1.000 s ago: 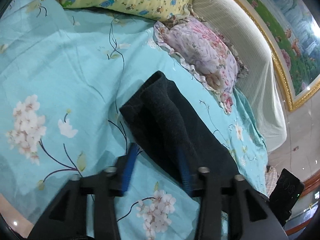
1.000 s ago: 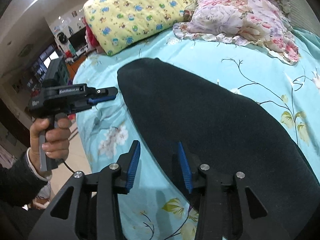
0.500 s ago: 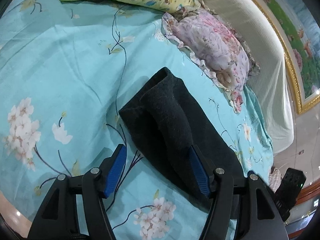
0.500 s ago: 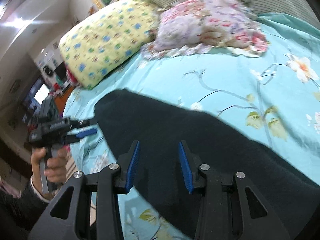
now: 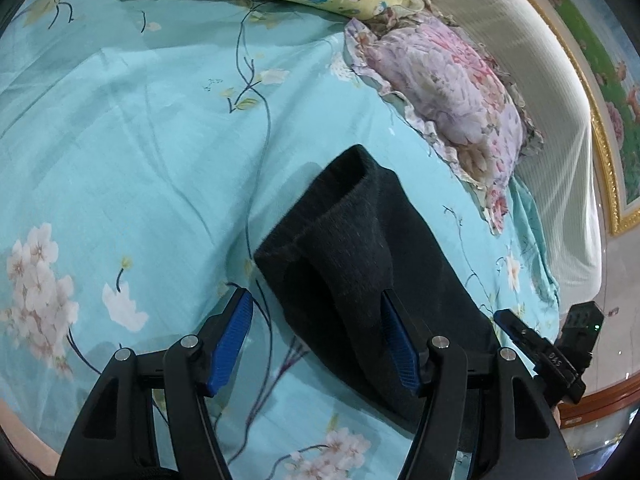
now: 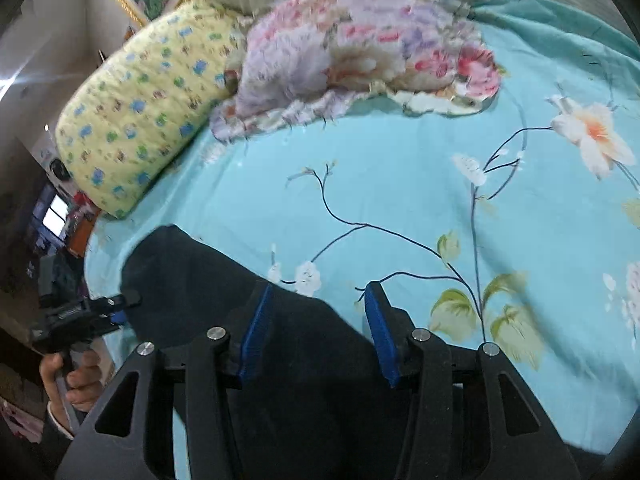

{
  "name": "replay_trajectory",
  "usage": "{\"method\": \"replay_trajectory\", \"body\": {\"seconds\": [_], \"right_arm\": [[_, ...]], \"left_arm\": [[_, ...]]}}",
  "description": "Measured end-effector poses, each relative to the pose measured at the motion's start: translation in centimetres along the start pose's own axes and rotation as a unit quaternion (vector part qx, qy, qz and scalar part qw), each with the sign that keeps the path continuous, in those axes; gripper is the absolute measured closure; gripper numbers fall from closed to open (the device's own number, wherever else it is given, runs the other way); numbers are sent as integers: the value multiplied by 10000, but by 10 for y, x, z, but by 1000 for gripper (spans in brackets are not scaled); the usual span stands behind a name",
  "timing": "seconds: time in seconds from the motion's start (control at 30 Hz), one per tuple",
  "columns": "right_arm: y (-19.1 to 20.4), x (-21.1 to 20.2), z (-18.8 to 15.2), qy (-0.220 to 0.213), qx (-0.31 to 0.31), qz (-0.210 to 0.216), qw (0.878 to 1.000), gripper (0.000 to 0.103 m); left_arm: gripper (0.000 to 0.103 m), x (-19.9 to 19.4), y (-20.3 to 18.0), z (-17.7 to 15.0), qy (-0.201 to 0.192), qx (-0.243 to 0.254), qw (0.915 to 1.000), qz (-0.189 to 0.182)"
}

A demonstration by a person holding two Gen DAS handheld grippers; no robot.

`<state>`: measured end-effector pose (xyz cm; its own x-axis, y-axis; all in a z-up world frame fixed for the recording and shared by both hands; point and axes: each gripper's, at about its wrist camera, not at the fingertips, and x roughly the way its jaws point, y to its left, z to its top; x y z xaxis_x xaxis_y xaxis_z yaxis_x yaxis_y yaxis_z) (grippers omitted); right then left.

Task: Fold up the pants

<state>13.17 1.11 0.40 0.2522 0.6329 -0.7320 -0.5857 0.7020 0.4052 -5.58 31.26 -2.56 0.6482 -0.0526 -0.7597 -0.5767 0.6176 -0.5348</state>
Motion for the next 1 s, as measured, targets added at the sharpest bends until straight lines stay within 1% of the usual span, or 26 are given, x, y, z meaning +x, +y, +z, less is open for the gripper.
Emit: {"method": "replay_trajectory", "body": {"seconds": [0.13,0.2,0.23,0.27,0.3,0.33,0.37,0.4,0.43,0.47,0.53,0.6,0.63,0.7,0.73,0.8,0.83,0.93,0.97,1.0], "right_arm": [[3,27,1,436,-260,-128,9986,54],[7,40,-3,680,-463,-226,9964,54],[10,42,-4,727,-551,-251,9955,54],[12,43,-5,756,-652,-280,9946,56],[15,44,-5,820,-749,-279,9934,62],[17,45,-5,919,-802,-201,9923,65],[18,45,-6,984,-822,-126,9917,74],[20,46,-5,1047,-863,-68,9907,78],[22,45,-6,1059,-931,-91,9900,79],[23,44,-7,1054,-972,-112,9896,84],[27,38,-7,982,-1034,-164,9897,87],[31,25,-7,778,-1124,-245,9903,89],[36,16,-6,594,-1184,-315,9907,89],[45,2,-5,280,-1330,-591,9890,90],[49,-2,-4,177,-1430,-762,9866,90],[54,-2,-3,59,-1522,-971,9835,90],[56,3,-3,71,-1558,-1059,9821,90],[58,26,-6,252,-1636,-1373,9766,90],[56,37,-8,417,-1579,-1417,9763,90],[54,41,-9,468,-1558,-1466,9757,87]], "left_arm": [[41,7,4,0,46,34,10000,13],[44,10,2,0,13,151,9999,77],[46,11,-1,0,-5,246,9996,135],[50,13,-3,0,-10,316,9994,164],[52,16,-7,0,-7,408,9990,184],[56,19,-10,0,0,487,9986,197],[60,21,-13,0,-1,555,9982,219],[64,23,-16,1,-17,627,9977,254],[73,23,-20,1,-26,721,9971,246],[83,22,-24,1,-21,787,9968,162],[85,10,-31,1,-184,924,9955,72],[85,-8,-36,0,-370,1023,9940,-85],[85,-21,-38,0,-498,1039,9930,-245],[86,-36,-41,-1,-668,1140,9903,-432],[86,-39,-44,-1,-694,1229,9891,-412],[86,-36,-48,-1,-723,1448,9866,-219],[86,-31,-48,-1,-703,1485,9863,-148],[86,-8,-42,2,-482,1532,9870,52],[84,-3,-40,1,-429,1575,9865,136],[82,0,-38,1,-368,1586,9864,230]]}}
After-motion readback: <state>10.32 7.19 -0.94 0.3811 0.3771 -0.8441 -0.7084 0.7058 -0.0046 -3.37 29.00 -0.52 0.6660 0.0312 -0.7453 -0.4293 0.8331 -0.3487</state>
